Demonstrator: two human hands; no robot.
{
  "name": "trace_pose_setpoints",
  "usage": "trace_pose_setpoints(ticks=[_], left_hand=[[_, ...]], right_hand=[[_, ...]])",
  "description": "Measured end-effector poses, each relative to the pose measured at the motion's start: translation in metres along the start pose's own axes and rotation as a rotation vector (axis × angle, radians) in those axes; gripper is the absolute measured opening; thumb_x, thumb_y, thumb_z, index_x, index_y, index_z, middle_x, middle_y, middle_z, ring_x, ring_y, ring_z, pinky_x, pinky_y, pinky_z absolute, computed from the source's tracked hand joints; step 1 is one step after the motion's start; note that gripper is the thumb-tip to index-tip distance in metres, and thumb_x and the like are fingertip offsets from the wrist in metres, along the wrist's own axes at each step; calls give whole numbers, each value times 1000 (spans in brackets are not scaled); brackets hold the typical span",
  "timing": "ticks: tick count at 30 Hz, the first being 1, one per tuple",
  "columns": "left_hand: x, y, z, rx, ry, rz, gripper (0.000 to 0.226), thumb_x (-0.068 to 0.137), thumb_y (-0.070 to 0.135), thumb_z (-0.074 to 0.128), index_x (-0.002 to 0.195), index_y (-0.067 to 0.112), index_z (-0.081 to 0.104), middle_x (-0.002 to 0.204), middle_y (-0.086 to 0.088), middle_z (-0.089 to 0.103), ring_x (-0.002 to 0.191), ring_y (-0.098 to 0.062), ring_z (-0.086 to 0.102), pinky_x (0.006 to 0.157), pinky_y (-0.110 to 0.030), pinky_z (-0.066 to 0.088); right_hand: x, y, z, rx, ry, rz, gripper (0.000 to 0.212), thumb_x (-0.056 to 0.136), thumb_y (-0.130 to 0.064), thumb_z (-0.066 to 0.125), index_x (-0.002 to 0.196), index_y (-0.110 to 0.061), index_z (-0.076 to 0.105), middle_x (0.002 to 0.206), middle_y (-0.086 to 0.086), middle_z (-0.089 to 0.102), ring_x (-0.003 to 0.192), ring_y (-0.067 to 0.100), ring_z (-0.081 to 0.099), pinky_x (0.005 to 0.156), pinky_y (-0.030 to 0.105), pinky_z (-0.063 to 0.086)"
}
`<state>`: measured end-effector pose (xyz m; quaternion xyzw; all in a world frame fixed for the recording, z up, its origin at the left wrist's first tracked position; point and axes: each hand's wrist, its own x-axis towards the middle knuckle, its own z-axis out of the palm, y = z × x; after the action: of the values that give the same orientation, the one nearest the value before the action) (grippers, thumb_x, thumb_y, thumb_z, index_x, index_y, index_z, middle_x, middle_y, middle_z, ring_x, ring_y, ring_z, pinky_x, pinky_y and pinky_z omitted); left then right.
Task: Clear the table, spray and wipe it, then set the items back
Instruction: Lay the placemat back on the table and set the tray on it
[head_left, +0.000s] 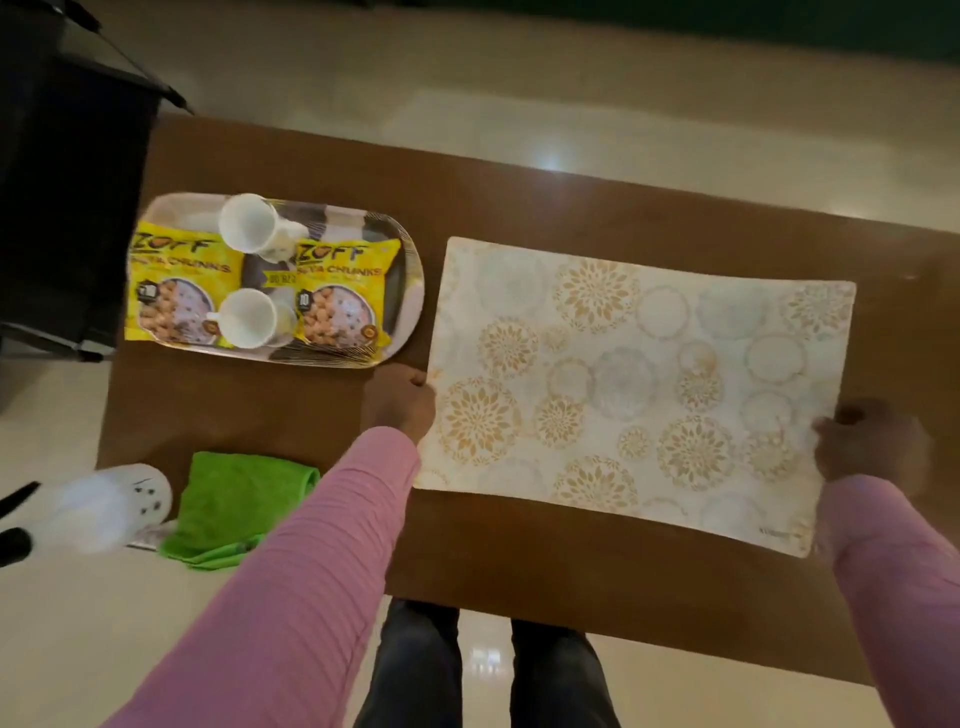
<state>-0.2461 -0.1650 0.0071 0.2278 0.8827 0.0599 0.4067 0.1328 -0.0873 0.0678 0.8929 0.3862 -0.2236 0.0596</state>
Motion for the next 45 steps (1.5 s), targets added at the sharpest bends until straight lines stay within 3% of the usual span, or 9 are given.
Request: trace_pose_setpoints(ticks=[7,23,30,33,35,37,39,42,45], left_hand=[[3,3,11,89,183,16,24,89,18,67,112,11,72,118,-10,69,109,-30,62,90,-34,47],[-7,3,21,114,252,-29,22,87,14,68,109,11,72,112,-13,70,102,-34,64,81,-34,46],[-7,1,25,198,245,-48,18,88,17,65,106,19,67,116,-9,66,105,-33,60,77,-36,43],[-10,3,28,304,227,35,23,89,10,62,109,17,69,118,-9,65,106,-33,60,78,-39,47],[-15,5,27,344,210,92,26,89,9,59,114,13,68,119,-12,65,108,-34,60,83,-42,49],[-23,5,23,425,152,157,28,92,12,53,117,10,65,121,-13,63,109,-34,59,85,-43,49],[-36,6,21,485,66,202,32,96,16,45,126,9,56,130,-13,56,116,-33,56,89,-43,46],[-68,10,17,515,-39,269,47,102,23,40,146,9,34,155,-8,31,138,-29,37,105,-44,38],[-106,18,14,633,-21,445,58,102,32,37,153,9,19,162,-10,13,148,-28,18,115,-42,27]], right_hand=[[27,19,27,10,-29,-19,23,84,-15,70,104,-6,69,101,21,69,91,39,65,82,45,52],[41,28,44,7,23,-82,14,88,-11,66,98,-1,67,92,20,69,75,31,58,68,35,46],[48,37,52,-242,72,-342,39,92,-5,52,129,-17,59,107,19,63,87,41,63,73,45,53],[54,31,46,-369,9,-392,27,92,-1,48,113,-7,64,87,19,65,75,38,64,65,40,54],[54,22,41,-419,-18,-396,17,90,-1,51,101,-2,64,88,19,65,76,35,61,63,36,48],[45,16,39,-428,-5,-375,18,88,-8,59,105,-2,61,102,19,63,89,36,59,71,39,48],[30,14,38,-387,35,-343,38,87,-20,63,120,-3,52,121,21,55,109,40,53,88,48,48],[-2,15,27,-288,79,-367,67,92,-36,57,143,-5,28,149,19,33,139,38,28,113,51,26],[-37,14,13,-281,65,-435,75,96,-49,41,151,-10,10,160,11,11,147,31,4,119,47,6]])
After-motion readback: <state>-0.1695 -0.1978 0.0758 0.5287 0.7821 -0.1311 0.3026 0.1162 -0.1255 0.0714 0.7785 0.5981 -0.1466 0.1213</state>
